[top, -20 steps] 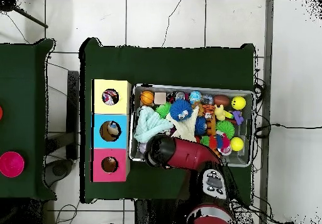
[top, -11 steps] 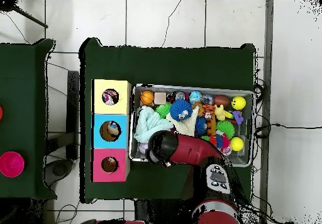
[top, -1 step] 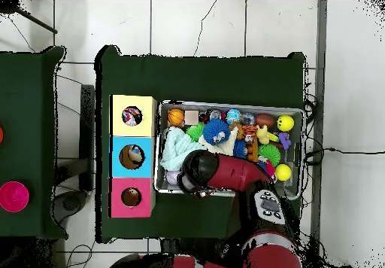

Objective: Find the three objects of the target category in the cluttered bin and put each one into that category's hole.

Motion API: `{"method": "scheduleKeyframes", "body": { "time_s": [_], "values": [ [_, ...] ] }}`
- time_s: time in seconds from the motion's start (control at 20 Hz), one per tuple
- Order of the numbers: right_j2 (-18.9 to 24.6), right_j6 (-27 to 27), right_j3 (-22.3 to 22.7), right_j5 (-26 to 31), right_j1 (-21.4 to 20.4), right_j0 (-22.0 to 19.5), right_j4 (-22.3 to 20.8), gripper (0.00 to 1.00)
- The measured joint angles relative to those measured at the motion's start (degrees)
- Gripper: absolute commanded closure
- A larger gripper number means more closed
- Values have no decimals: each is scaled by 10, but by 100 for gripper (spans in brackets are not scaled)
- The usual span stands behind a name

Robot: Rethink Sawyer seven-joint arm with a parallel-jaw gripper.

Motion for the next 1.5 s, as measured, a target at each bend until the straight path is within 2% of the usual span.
{"method": "scheduleKeyframes", "body": {
  "time_s": [0.35,0.8,1.0,1.2,1.5],
  "values": [
    [2,0,0,2,-22,-1,-1,0],
    [-1,0,-3,47,-109,23,-1,0],
    [-2,0,-5,60,-134,34,-1,0],
    [-2,0,-8,58,-135,36,-1,0],
    [-2,0,-12,22,-105,31,-1,0]
  ]
}}
